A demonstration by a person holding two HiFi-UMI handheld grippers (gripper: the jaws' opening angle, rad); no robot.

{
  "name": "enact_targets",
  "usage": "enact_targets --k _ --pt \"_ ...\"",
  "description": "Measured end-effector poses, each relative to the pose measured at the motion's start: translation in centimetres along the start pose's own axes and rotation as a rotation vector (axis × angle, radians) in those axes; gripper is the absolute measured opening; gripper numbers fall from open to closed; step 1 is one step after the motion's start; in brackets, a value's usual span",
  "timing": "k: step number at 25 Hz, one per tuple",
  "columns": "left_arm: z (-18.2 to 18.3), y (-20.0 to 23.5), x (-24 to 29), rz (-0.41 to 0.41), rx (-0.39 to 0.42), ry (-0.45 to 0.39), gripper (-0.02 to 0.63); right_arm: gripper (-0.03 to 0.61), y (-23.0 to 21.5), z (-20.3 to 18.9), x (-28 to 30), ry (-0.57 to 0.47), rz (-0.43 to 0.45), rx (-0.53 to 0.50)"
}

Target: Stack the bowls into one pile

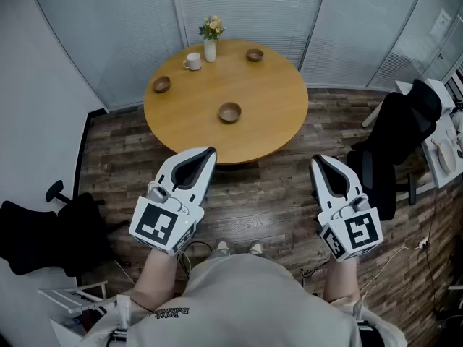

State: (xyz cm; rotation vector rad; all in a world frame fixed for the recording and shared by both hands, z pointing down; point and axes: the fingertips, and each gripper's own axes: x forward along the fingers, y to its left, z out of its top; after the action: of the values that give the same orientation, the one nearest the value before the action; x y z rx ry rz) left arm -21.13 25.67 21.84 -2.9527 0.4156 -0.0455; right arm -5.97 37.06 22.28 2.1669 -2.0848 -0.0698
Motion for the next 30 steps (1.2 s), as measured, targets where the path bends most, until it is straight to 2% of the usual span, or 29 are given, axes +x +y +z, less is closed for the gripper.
enact_targets --k 5,24,30 --pt "0.0 -0.7 0.7 -0.004 0.001 0.008 0.02 0.035 -0.7 -0.2 -0.3 -0.001 0.012 -0.021" --pt "-0.7 -3.7 3.6 0.025 0.005 0.044 0.02 0.035 -4.6 -2.8 -1.5 0.01 0.059 0.022" --pt "-1.2 -5.0 5.0 0.024 -0.027 0.049 0.021 0.035 -6.4 -3.7 -2.2 0.009 0.067 0.037"
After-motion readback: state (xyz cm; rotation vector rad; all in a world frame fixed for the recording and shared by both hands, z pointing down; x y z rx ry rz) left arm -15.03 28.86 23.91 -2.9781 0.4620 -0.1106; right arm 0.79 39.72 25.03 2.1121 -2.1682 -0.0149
